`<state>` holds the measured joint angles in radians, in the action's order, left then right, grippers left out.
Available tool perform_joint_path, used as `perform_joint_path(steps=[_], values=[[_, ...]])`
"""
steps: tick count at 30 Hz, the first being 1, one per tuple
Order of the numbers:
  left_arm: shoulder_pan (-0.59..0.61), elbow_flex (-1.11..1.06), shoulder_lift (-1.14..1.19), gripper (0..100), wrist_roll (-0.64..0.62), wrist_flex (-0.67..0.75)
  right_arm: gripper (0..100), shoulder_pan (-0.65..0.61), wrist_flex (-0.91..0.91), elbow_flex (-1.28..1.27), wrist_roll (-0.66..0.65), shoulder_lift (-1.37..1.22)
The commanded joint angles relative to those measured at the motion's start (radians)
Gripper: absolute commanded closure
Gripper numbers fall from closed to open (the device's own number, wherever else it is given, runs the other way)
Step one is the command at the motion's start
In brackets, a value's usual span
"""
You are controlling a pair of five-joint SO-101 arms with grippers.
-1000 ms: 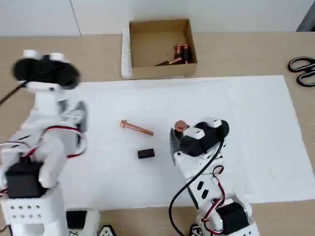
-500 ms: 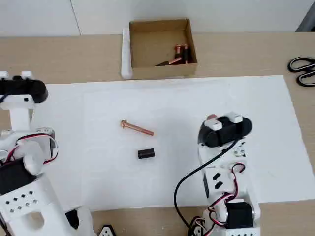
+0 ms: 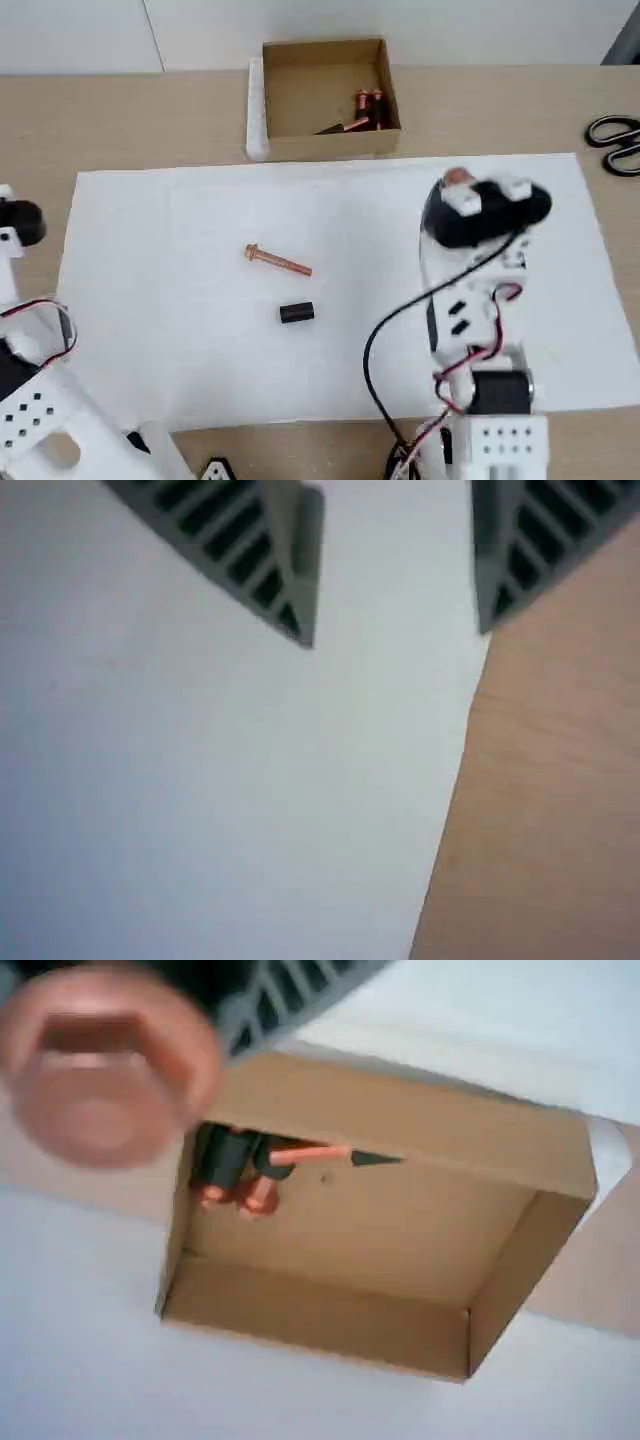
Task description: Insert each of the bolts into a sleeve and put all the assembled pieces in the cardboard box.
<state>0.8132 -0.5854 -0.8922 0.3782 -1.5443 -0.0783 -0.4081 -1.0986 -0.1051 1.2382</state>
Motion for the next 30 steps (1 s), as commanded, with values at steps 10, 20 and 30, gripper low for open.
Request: perform_joint_path(steps=[10, 20, 30], values=[[0.078, 0.012, -0.018, 90, 0.005, -0.153, 99.5, -0.070, 0.193, 0.836, 0.135, -1.038], [0.078, 0.012, -0.018, 90, 0.005, -0.157, 99.4, -0.203, 0.460, 1.260, 0.189, -1.549], [0.080, 0.012, -0.020, 90, 0.006, -0.170, 99.1, -0.288, 0.598, 1.536, 0.189, -1.972]])
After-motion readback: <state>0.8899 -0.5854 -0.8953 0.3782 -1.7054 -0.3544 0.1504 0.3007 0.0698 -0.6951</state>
